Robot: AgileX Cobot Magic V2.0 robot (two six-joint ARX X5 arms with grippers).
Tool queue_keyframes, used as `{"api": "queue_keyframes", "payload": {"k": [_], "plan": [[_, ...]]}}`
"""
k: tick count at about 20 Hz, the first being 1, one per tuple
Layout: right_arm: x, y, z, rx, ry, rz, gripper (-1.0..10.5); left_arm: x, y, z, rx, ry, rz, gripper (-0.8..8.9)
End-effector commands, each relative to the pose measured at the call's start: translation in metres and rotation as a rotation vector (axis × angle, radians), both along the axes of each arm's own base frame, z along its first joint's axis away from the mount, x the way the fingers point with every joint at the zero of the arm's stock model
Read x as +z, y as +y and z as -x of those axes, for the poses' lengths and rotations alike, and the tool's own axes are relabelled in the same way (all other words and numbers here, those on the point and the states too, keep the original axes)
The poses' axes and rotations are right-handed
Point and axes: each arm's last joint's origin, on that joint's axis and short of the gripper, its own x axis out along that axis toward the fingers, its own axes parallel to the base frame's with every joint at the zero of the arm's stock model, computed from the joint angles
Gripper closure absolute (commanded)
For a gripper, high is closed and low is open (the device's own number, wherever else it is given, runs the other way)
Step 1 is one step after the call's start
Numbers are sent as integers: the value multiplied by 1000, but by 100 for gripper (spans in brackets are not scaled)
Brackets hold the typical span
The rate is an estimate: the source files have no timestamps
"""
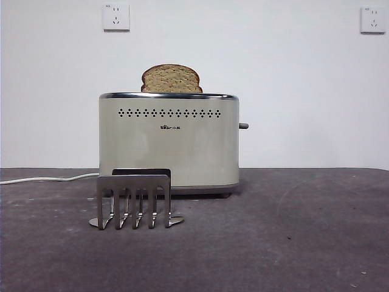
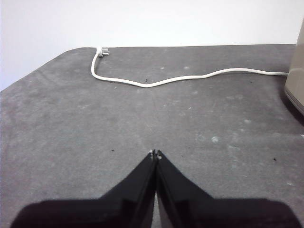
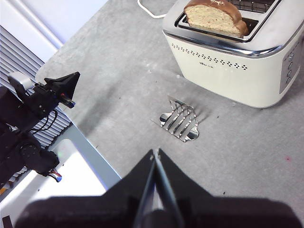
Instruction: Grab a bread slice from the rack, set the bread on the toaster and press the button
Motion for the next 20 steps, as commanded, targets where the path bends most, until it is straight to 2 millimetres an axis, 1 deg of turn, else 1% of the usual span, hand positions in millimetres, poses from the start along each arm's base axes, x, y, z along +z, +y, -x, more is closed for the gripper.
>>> {"api": "queue_keyframes", "payload": {"k": [1, 10, 12, 14, 15, 16, 17, 18, 20], "plan": [[-2, 0, -1, 4, -1, 2, 945, -4, 0, -1, 3, 8, 11, 817], [-1, 0, -1, 9, -9, 3, 945, -4, 0, -1, 2, 8, 11, 817], [2, -9, 4, -17, -108, 69, 945, -4, 0, -1, 2, 8, 11, 817], [8, -18, 16, 2, -241, 97, 945, -4, 0, -1, 3, 8, 11, 817], [8, -21, 25, 40, -308, 75, 945, -4, 0, -1, 3, 8, 11, 817], [5, -23, 32, 67, -355, 45, 945, -4, 0, -1, 3, 8, 11, 817], [-4, -27, 40, 71, -405, 18, 945, -4, 0, -1, 3, 8, 11, 817], [-16, -31, 46, 29, -436, 8, 945, -4, 0, -1, 3, 8, 11, 817], [-50, -39, 52, -117, -493, -6, 945, -4, 0, -1, 3, 8, 11, 817]]}}
